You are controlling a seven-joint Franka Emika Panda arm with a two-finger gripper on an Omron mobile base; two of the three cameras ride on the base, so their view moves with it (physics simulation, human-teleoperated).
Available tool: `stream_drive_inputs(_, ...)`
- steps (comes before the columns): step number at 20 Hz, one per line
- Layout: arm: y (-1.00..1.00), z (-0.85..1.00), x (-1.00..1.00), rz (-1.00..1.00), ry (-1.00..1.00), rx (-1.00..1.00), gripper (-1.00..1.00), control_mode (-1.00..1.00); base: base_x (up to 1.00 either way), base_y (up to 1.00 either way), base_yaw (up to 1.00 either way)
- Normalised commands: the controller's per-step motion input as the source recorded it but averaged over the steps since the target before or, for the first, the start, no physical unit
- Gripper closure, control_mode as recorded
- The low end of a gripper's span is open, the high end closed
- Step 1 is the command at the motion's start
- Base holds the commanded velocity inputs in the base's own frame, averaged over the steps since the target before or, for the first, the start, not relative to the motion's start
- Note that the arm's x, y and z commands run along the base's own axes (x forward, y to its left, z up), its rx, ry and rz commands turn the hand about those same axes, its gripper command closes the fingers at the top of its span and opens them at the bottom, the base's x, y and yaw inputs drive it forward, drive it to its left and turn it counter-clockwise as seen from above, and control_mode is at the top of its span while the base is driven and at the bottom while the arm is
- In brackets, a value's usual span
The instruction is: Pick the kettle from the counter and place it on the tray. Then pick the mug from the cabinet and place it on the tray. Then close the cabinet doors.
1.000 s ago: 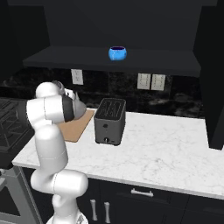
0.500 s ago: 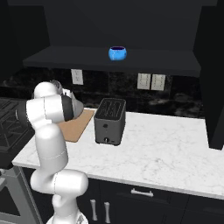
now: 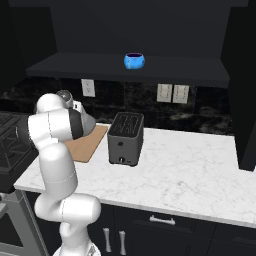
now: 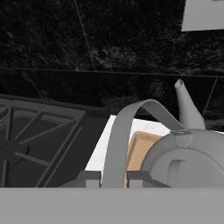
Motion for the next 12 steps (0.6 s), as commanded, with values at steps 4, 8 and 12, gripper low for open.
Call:
stream_drive_inputs(4,-0.08,0.03,-0.02,0.01,0.14,0.05,1.00,-1.00,0.00,0.00,0.00)
stream_drive_inputs(8,-0.01,0.00,-0.04,0.06,0.16,0.18,1.00,-1.00,0.00,0.00,0.00)
stream_drive_inputs(12,-0.03,-0.04,-0.03,0.07,0.03,0.13,1.00,-1.00,0.00,0.00,0.00)
